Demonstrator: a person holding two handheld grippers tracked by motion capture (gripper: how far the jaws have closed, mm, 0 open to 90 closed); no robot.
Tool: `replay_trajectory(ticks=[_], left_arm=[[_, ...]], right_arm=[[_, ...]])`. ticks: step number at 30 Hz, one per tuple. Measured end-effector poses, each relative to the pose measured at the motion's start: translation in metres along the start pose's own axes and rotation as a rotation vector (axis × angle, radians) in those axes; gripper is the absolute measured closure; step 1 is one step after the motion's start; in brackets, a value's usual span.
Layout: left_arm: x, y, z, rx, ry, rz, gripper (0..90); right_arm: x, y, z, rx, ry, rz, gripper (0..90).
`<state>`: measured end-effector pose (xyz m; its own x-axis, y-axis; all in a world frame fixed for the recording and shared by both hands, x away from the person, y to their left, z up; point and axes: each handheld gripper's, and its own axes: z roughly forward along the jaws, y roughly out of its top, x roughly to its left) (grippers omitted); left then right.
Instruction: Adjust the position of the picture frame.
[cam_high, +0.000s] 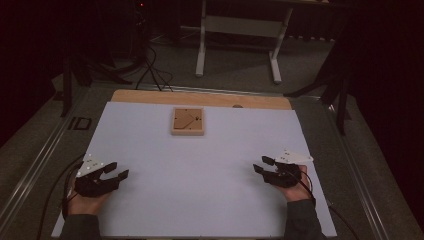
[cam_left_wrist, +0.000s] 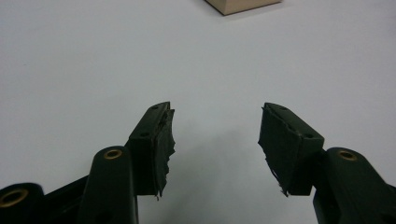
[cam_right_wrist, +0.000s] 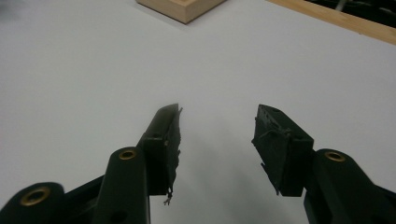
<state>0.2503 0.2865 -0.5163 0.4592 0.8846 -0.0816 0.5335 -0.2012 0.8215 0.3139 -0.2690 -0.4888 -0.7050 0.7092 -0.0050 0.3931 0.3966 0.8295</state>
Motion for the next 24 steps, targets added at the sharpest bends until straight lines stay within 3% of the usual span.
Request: replay_trajectory(ticks=[12,24], left_arm=[[0.0,0.0,0.0,-0.004,0.005,0.0,44.0],[0.001,0.0,-0.001,-0.007,0.005,0.005,43.6]], right_arm=[[0.003,0.01,0.007,0.003,0.004,-0.002,45.8],[0.008,0.02,0.021,0.015,0.014,-0.016,47.3]])
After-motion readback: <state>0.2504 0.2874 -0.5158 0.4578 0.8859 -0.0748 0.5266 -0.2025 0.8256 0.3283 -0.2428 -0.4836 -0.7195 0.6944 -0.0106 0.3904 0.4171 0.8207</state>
